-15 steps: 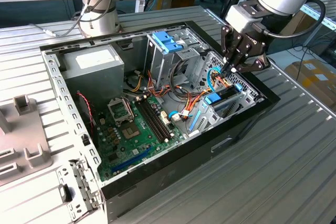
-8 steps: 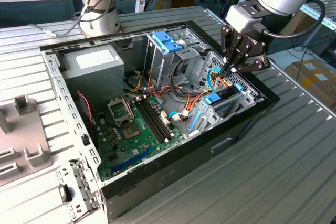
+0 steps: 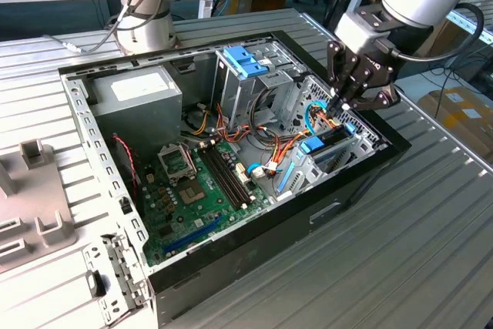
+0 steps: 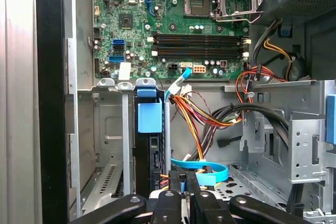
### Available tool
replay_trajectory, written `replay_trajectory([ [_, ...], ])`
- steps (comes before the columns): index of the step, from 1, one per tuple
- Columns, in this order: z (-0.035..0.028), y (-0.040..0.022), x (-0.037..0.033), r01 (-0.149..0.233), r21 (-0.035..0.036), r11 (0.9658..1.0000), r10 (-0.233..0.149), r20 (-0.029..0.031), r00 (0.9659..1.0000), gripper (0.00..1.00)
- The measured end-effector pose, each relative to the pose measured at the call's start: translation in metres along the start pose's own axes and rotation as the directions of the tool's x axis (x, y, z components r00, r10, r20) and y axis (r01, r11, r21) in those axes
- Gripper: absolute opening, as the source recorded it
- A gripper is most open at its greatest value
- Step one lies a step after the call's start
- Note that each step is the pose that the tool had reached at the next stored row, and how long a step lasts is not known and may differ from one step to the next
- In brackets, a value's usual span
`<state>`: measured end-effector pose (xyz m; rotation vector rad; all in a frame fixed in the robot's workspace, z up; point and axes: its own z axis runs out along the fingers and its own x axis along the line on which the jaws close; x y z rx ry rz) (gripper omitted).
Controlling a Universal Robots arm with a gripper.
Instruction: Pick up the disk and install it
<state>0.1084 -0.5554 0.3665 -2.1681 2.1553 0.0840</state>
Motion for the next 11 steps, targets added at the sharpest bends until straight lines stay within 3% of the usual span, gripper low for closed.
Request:
replay_trajectory([
  [11, 0.0016, 0.0005, 0.0051, 0.000, 0.0000, 1.0000, 0.000, -0.0001, 1.0000, 0.16],
])
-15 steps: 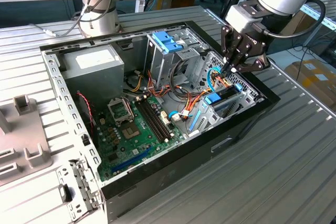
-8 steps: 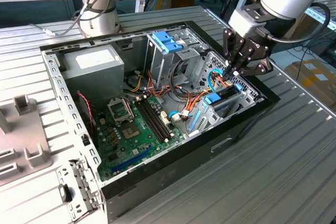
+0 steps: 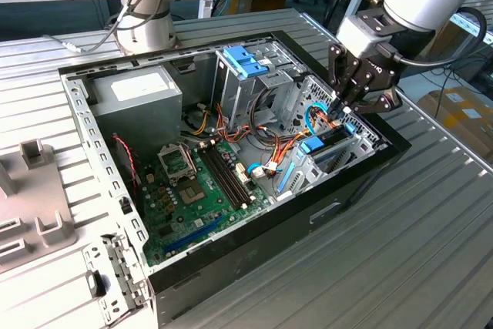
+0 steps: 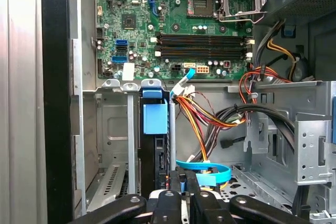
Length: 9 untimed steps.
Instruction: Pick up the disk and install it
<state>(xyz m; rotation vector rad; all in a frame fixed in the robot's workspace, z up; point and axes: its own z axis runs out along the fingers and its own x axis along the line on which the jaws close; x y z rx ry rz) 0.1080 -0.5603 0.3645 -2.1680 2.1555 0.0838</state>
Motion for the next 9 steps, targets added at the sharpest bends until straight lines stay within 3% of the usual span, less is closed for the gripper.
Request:
replay_trajectory([
  [9, 0.0012, 0.0000, 0.0035, 0.000, 0.0000, 1.0000, 0.000, 0.0000, 1.0000, 0.16],
])
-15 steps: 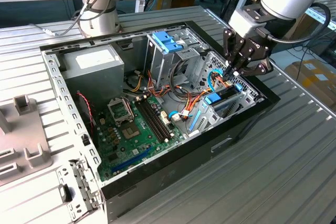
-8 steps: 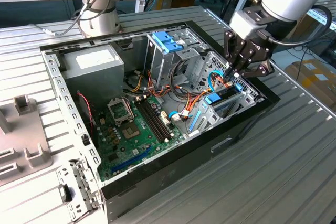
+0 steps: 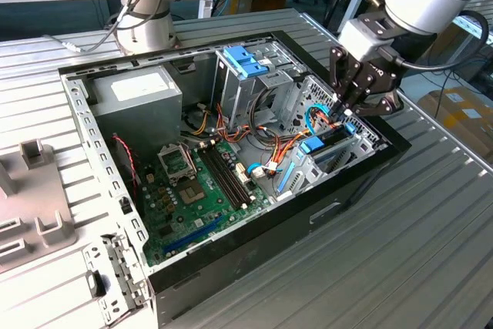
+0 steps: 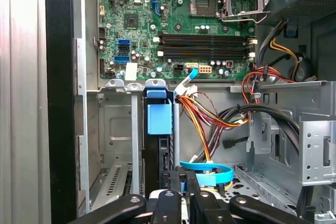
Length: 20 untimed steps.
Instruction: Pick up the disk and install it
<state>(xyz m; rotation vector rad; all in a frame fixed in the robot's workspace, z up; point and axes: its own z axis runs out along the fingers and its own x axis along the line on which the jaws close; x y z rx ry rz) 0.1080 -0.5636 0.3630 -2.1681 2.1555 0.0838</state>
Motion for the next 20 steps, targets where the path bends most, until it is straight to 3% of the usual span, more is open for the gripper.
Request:
replay_trajectory([
  [20, 0.0040, 0.0016, 0.0036, 0.000, 0.0000, 1.0000, 0.000, 0.0000, 1.0000, 0.16],
])
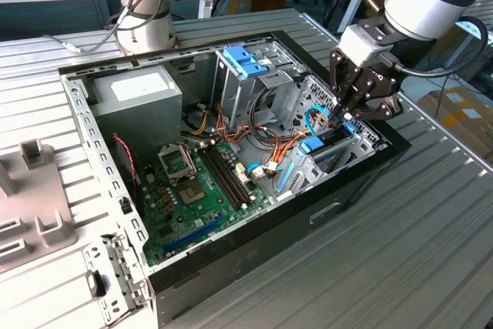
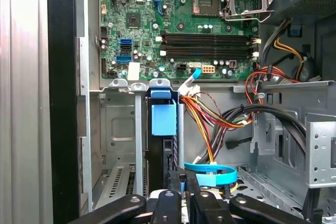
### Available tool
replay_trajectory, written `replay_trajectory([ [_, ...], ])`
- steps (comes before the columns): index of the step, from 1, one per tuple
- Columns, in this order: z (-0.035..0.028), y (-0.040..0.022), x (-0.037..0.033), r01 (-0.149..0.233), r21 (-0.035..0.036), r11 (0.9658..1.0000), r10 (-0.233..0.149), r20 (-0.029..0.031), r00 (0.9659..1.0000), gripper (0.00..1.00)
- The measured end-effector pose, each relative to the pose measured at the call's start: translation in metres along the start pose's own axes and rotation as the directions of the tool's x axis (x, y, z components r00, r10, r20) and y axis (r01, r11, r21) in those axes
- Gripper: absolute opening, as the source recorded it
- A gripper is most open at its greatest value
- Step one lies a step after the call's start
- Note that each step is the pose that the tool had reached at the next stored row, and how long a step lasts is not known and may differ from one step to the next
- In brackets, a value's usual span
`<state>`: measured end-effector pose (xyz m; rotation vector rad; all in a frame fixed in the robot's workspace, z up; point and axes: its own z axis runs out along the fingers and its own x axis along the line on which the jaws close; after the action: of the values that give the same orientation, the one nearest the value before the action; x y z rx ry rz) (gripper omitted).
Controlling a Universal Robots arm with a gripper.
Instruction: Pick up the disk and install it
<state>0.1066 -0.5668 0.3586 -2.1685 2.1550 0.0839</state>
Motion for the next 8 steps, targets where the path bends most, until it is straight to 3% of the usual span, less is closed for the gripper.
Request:
replay_trajectory([
  [2, 0.0002, 0.0031, 0.0001, 0.000, 0.0000, 1.0000, 0.000, 0.0000, 1.0000, 0.16],
  [8, 0.0023, 0.0034, 0.0036, 0.000, 0.0000, 1.0000, 0.000, 0.0001, 1.0000, 0.16],
])
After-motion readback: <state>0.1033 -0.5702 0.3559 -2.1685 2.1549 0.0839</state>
